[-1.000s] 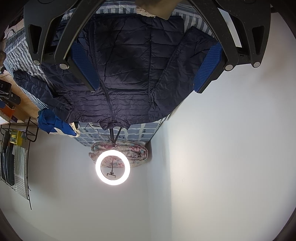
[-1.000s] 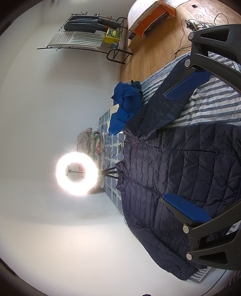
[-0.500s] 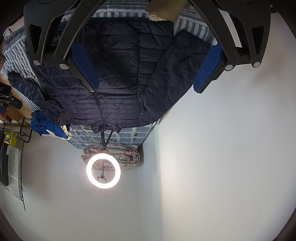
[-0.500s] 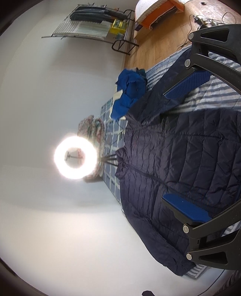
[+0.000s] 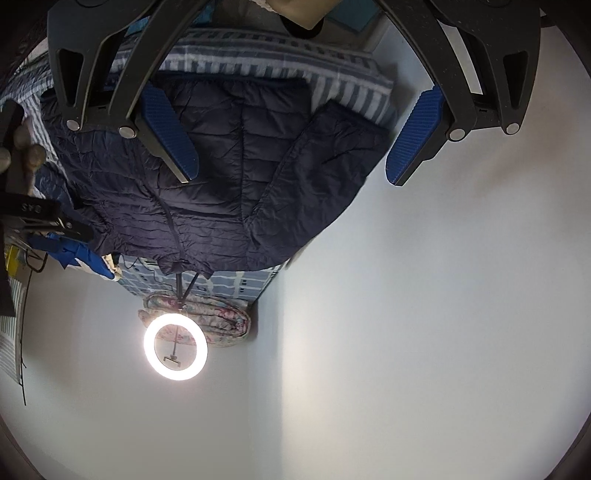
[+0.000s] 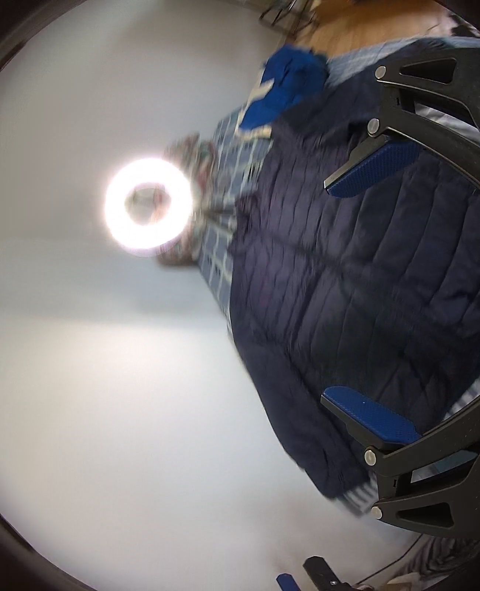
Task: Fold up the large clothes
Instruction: 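Reach the right gripper to the jacket sleeve cuff and grasp it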
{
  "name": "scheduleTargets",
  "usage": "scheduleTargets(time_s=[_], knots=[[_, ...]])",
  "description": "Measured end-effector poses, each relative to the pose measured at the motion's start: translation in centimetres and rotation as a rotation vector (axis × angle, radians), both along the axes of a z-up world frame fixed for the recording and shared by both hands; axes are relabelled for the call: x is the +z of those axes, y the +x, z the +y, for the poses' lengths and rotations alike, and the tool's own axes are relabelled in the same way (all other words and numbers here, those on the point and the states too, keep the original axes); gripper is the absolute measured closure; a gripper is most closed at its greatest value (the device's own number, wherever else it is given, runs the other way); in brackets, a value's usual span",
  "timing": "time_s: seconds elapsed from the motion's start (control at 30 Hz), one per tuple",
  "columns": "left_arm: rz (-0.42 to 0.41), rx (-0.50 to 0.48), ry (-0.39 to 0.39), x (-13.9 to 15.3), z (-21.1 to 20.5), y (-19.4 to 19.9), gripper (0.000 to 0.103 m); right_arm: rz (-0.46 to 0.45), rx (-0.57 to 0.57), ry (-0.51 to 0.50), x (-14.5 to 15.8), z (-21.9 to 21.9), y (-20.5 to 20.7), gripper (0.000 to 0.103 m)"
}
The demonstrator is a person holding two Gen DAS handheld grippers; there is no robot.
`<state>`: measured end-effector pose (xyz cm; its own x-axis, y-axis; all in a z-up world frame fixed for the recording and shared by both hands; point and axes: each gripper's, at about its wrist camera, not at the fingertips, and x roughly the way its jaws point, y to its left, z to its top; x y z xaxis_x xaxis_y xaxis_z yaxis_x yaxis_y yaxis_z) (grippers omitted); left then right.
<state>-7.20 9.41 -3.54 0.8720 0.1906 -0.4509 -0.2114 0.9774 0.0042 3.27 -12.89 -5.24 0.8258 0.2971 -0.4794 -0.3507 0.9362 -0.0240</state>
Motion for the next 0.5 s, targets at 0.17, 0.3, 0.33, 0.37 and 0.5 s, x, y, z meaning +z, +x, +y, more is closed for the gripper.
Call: scheduleTargets(time_s=[0.17,0.3,0.33,0.37,0.5], knots=[[0.019,0.020,0.020,0.1,0.8,-3.0,0.000,0.039,0.150,0.007,-0.7,3.8,2.1,0.000],[0.030,0.031,0.035,0.0,0.6,-4.6,0.000,0.084,0.284,-0.018,-1.4,7.8,3.4,0.000],[0.034,0.034,0.043,-0.1,0.5,-4.7,0.000,0.098,0.324,-0.029,-1.8,9.0,3.6,0.001],[0.040,0.036,0.050,-0.2,0.4,-4.8,0.000,0.109,0.356,-0.040,-2.2,10.1,3.7,0.001],[0.055,0.034,0.038,-0.5,0.4,-5.4,0.000,0.181,0.530,-0.114,-4.6,15.9,4.1,0.016]])
